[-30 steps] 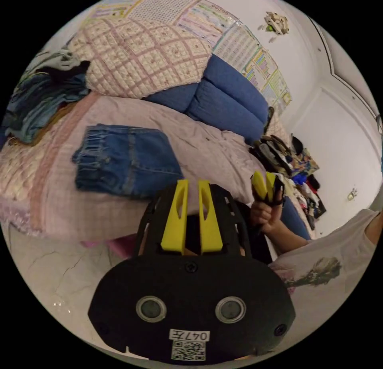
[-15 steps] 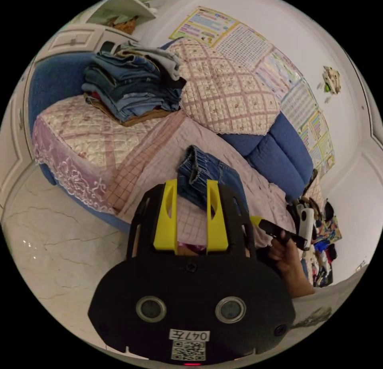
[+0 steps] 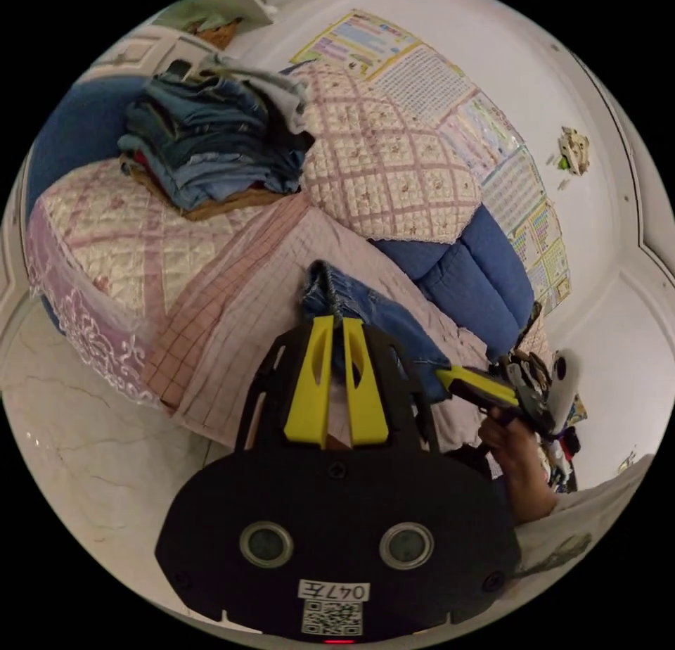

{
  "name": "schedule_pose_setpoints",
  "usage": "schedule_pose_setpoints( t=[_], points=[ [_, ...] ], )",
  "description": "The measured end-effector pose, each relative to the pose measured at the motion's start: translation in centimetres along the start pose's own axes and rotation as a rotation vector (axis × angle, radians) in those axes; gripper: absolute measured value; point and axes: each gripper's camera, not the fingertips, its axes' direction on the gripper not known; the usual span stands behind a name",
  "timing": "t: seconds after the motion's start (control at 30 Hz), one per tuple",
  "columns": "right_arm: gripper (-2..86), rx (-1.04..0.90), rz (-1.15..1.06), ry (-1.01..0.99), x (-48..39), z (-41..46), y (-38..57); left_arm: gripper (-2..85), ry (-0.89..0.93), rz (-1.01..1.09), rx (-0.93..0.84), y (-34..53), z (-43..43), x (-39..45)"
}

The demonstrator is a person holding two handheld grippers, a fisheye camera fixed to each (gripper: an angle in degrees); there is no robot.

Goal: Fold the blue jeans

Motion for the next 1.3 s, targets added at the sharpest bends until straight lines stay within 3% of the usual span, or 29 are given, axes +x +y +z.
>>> schedule_pose_setpoints(
  t=[0.17, 0.27, 0.37, 0.43, 0.57, 0.67, 0.93, 1.1, 1.3],
  points=[
    [-0.9, 0.104, -0.078, 0.218, 1.5, -6.7, -2.7, -0.7, 0.043, 0.147, 0.032, 1.9, -7.0, 2.7],
    [-0.9, 0.114, 0.050, 0.169, 5.1, -10.9, -0.4, -0.8, 0.149, 0.184, 0.016, 5.4, -10.6, 3.1],
    [-0.7, 0.087, 0.234, 0.134, 8.5, -13.3, 4.7, -0.7, 0.208, 0.264, -0.109, 10.1, -11.6, 3.9],
    [0.2, -0.029, 0.402, 0.194, 10.8, -12.9, 8.8, -0.6, 0.168, 0.307, -0.245, 14.4, -10.8, 3.6],
    [5.8, -0.034, 0.512, 0.283, 12.2, -14.9, 12.8, -0.4, 0.074, 0.306, -0.227, 20.2, -13.6, 1.0],
    [7.2, 0.063, 0.465, 0.180, 11.4, -16.9, 13.1, -0.5, -0.007, 0.313, -0.229, 24.4, -15.8, -1.8],
    [6.0, 0.002, -0.020, 0.075, 0.0, -12.2, 7.8, -1.0, -0.157, 0.430, -0.270, 33.1, -18.3, -7.8],
    [6.5, -0.015, -0.194, 0.202, -5.9, -9.3, 7.6, -1.0, -0.166, 0.438, -0.302, 36.3, -18.9, -12.4],
    [7.5, -0.030, -0.210, 0.277, -8.9, -5.4, 9.1, -1.0, -0.190, 0.446, -0.330, 39.7, -19.4, -18.3]
  ],
)
